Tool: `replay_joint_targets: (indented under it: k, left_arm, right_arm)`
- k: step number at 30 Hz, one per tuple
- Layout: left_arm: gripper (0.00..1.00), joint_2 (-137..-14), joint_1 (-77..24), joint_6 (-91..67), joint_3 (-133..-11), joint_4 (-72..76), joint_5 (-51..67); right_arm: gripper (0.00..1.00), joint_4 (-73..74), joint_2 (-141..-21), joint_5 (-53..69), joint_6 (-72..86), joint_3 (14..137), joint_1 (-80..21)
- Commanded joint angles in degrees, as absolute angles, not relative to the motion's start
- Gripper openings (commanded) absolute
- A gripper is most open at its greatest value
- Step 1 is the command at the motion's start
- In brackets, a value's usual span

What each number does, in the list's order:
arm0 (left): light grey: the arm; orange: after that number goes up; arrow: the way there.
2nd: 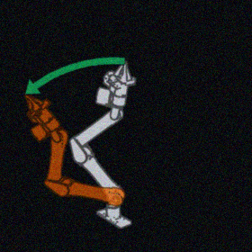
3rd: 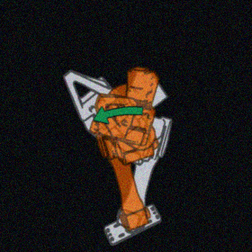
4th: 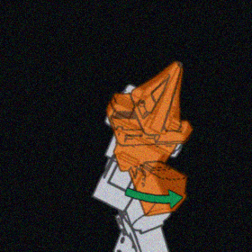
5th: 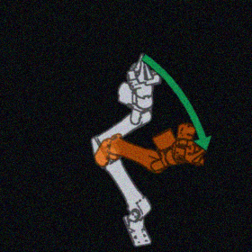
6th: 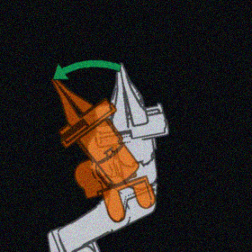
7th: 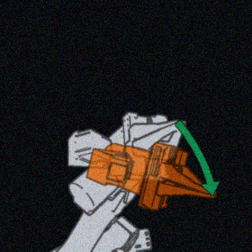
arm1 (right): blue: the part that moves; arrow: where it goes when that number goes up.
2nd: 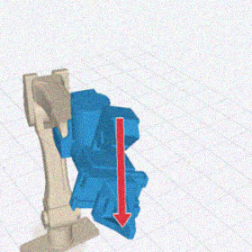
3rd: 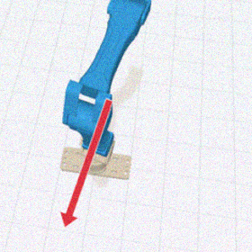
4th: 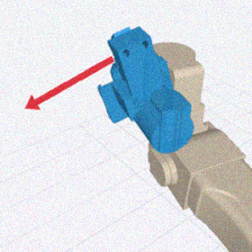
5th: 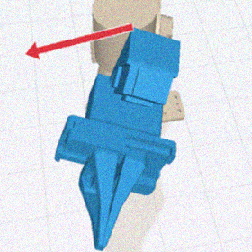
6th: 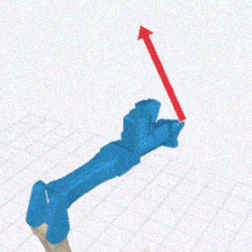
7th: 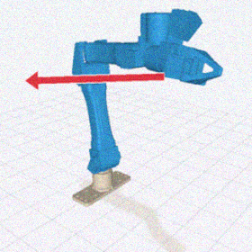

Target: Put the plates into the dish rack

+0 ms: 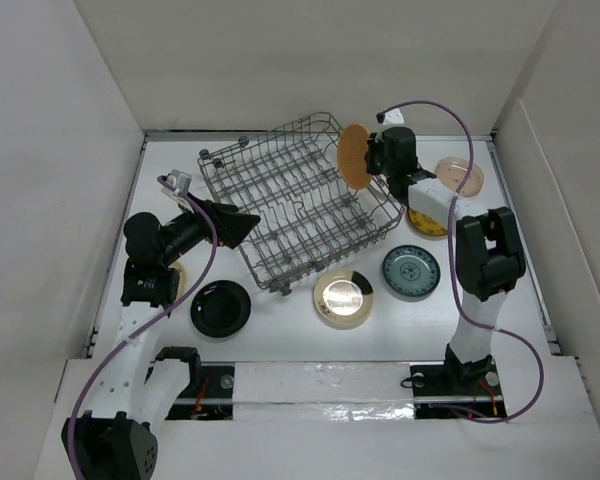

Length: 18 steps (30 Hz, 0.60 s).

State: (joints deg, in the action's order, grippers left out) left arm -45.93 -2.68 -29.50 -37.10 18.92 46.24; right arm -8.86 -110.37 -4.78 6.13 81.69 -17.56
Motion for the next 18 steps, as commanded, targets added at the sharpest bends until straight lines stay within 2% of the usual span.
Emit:
replay_joint_targets:
  k: [1,15,17,18]
  left_arm:
    - [0.99,-44.7,-3.0,-28.1,-39.8,20.3,46.3]
    - [0.99,-45.3,-3.0,-26.7,-40.3,17.7,43.5]
    - [0.99,-44.9,-3.0,-26.8,-40.1,17.9,43.6]
    - [0.99,-44.7,-3.0,-27.1,-40.1,18.1,43.8]
  right_arm:
    - [0.00,-11.3,-110.3,-9.7,2.9,85.5,-19.1]
    - [0.00,-8.1,-115.0,-17.3,-2.8,88.2,-25.0]
    - [0.03,-7.3,-115.9,-17.8,-2.6,89.0,-25.7]
    - [0.08,-6.9,-116.0,-18.5,-2.6,89.1,-25.7]
